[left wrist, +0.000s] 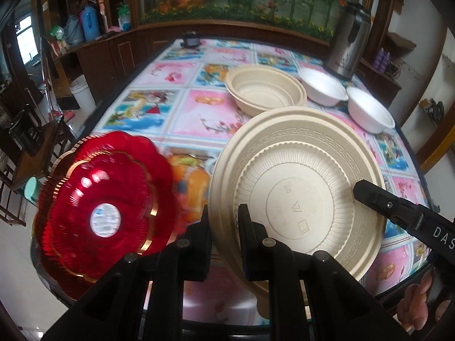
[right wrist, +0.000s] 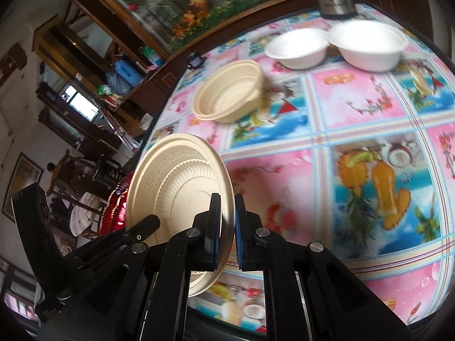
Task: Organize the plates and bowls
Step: 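Carry the beige plate over the stacked red plates with the left gripper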
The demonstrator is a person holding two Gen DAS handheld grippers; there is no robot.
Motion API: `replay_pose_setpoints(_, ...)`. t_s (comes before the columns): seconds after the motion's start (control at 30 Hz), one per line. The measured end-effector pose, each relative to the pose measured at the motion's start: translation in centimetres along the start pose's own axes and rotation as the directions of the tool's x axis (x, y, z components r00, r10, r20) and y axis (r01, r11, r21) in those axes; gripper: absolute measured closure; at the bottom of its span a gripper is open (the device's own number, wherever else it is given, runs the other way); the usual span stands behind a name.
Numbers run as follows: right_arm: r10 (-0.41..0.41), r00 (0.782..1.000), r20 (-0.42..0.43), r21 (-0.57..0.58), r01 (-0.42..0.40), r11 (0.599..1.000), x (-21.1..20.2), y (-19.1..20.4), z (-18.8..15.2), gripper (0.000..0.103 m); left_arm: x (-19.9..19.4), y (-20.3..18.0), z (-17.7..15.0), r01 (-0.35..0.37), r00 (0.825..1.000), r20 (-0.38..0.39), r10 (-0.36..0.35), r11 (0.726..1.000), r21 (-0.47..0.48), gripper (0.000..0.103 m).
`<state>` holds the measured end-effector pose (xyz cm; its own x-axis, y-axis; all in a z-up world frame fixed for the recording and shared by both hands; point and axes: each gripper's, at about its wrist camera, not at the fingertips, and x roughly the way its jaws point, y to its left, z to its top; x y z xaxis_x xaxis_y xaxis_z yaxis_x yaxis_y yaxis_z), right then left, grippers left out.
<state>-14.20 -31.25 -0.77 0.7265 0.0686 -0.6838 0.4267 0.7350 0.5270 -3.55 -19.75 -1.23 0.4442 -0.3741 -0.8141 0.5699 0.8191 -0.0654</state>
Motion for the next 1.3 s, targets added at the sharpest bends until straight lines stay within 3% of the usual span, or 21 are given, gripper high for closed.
replay_pose_setpoints(0.33, 0.091, 0.996, -0.02, -0.11, -0.093, 0.99, 1.9, 6.6, 1.4, 0.095, -3.6, 5.6, 1.3, -0.068, 0.995, 0.065, 0.072, 0.996, -0.061, 0.087)
replay_pose_setpoints(0.63, 0.139, 0.981, -0.134, -0.19, -0.163, 0.968, 8.1, 12.6, 0.5, 0.095, -2.9, 12.2, 0.7, -0.179, 0.983, 0.0, 0.182, 0.97, -0.166, 0.087)
replay_pose_setpoints(0.97, 0.1, 0.967, -0.235, -0.194, -0.147, 0.97, 13.3, 13.6, -1.3, 0.095, 0.2, 14.9, -0.6, -0.227, 0.972, -0.106, 0.21, 0.957, -0.179, 0.087)
replay_pose_setpoints(1.3, 0.082, 0.963, -0.256, -0.187, -0.132, 0.973, 14.9, 13.1, -1.6, 0.095, 1.1, 15.3, -1.3, -0.231, 0.969, -0.133, 0.209, 0.957, -0.174, 0.086)
